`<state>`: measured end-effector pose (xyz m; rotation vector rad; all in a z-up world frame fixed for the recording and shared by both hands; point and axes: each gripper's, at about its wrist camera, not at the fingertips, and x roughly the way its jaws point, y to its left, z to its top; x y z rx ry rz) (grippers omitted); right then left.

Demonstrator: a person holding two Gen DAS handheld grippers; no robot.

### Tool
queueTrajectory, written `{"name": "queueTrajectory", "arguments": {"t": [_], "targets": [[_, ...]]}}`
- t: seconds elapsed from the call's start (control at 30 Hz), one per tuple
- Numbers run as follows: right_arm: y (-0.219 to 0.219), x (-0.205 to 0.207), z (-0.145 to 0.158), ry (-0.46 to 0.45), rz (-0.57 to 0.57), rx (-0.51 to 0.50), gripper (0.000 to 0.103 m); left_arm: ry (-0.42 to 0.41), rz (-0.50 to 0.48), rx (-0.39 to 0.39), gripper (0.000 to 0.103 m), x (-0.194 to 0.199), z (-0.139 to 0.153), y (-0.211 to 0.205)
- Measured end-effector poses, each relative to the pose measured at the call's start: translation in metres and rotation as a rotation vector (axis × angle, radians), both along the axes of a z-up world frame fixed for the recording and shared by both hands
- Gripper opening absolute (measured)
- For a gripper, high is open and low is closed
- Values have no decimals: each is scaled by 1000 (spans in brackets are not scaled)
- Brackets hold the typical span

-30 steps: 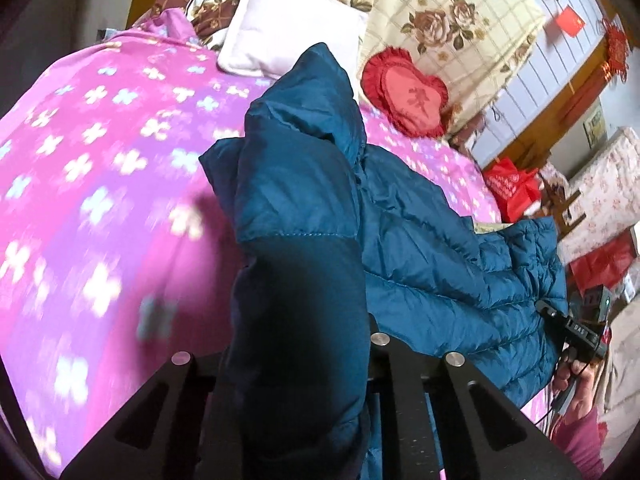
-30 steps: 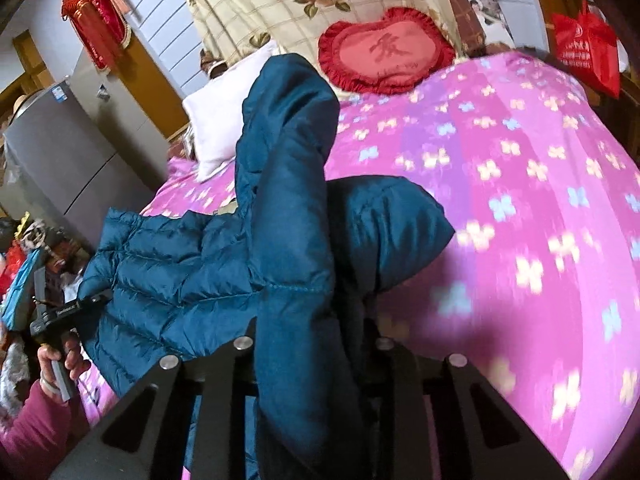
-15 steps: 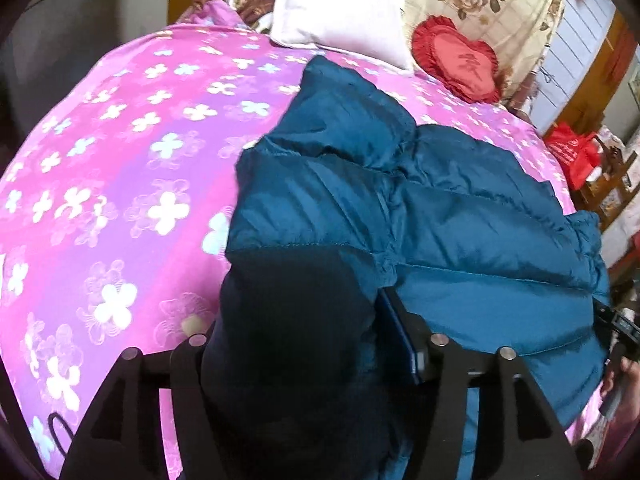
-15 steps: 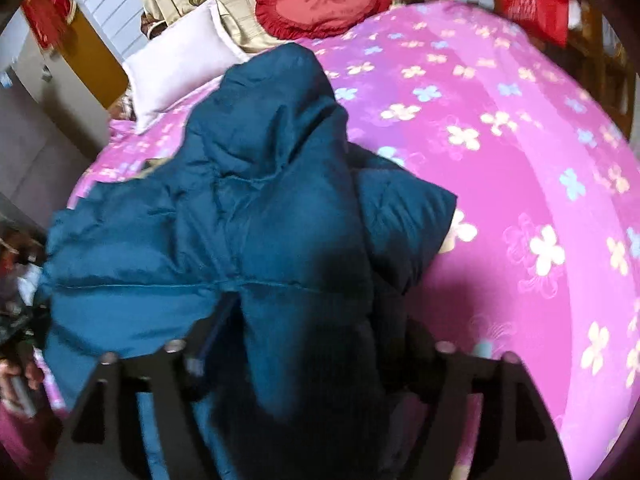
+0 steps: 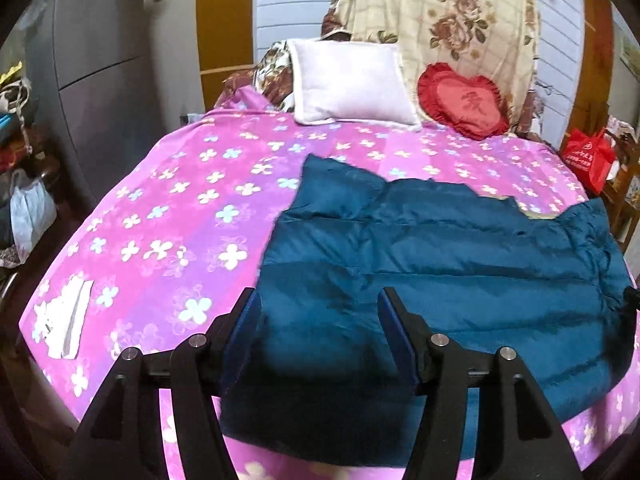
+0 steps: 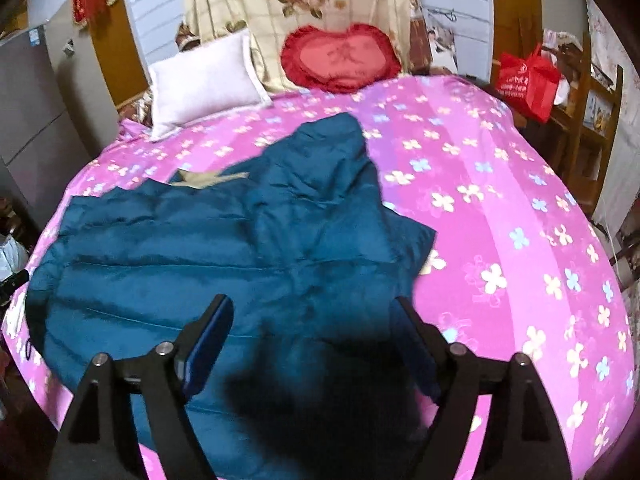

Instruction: Fold large clothes

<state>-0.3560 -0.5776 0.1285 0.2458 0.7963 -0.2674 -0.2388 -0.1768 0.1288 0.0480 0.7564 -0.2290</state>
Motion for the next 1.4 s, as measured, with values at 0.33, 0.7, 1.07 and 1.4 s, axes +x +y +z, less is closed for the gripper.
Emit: {"name": "queueTrajectory", "arguments": {"t": [0.33,0.7,1.07,1.4], "targets": [[46,-22,22,-113,-32,-94,90,-54,-47,59,42,-35,-5,-48],[109,-29,19,-112,66,-199,96,-75,-45,41,41,-60,-10,-71],[143,-12,-10,-79,106,-164,97,-76,-25,59,41,-66,-17,-72],[146,-11,-10,-86,79,-151,97,-72,-4,54,41,-68,-21,-71]]}}
